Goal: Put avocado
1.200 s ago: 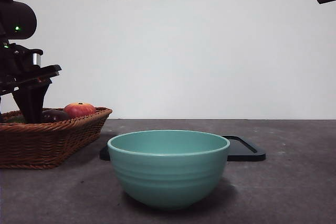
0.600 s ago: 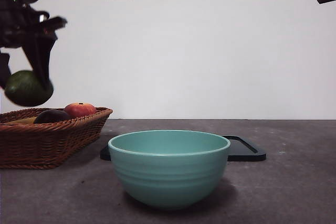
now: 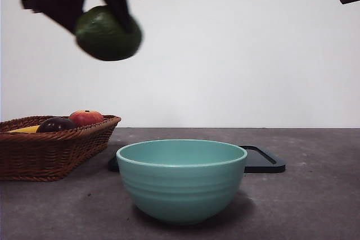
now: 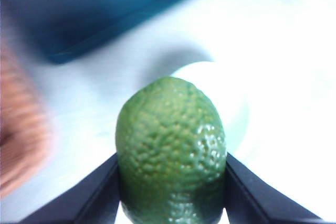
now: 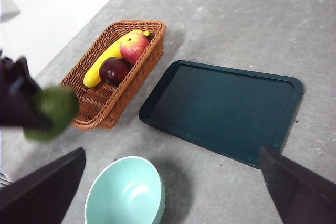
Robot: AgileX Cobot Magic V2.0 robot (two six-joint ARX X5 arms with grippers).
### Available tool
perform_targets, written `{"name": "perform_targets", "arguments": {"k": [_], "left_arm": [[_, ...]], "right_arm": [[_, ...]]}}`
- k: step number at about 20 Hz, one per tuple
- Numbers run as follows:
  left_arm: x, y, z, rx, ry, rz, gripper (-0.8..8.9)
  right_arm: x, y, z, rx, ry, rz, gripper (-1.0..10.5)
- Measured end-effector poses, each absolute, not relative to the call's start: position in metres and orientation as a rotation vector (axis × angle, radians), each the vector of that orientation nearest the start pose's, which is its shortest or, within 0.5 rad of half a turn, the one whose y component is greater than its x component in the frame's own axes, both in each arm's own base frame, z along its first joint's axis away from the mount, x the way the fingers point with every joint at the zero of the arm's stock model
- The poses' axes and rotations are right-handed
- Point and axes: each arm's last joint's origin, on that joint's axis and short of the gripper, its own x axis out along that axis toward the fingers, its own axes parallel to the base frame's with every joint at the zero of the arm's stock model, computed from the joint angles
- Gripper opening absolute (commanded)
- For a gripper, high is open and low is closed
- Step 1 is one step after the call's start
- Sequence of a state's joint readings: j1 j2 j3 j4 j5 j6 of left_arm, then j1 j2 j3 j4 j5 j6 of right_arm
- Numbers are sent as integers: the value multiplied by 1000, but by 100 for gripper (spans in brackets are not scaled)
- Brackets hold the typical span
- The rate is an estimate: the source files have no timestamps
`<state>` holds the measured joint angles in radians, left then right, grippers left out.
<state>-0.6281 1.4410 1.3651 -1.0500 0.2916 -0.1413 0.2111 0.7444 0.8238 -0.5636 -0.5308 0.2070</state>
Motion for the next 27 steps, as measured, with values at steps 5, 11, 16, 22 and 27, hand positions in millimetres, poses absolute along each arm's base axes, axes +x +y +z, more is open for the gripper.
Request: {"name": "perform_targets", "arguments": {"k": [5,11,16,22,27], "left_arm": [[201,-217,305,178,1209,-873,181],[197,-255,269,294,1273,-847,182],[202,-275,237,341,1343,-842,181],[211,-284,209,400,1371,-778,181],[213,-288,195,426,1408,-771,182]], "right_arm": [[141,45,318,272,563,675,576],[141,45,318,272,563,675,576],[141,45,318,272,563,675,576],[141,45,318,272,563,675,576],[141,45,318,272,563,675,576]]}}
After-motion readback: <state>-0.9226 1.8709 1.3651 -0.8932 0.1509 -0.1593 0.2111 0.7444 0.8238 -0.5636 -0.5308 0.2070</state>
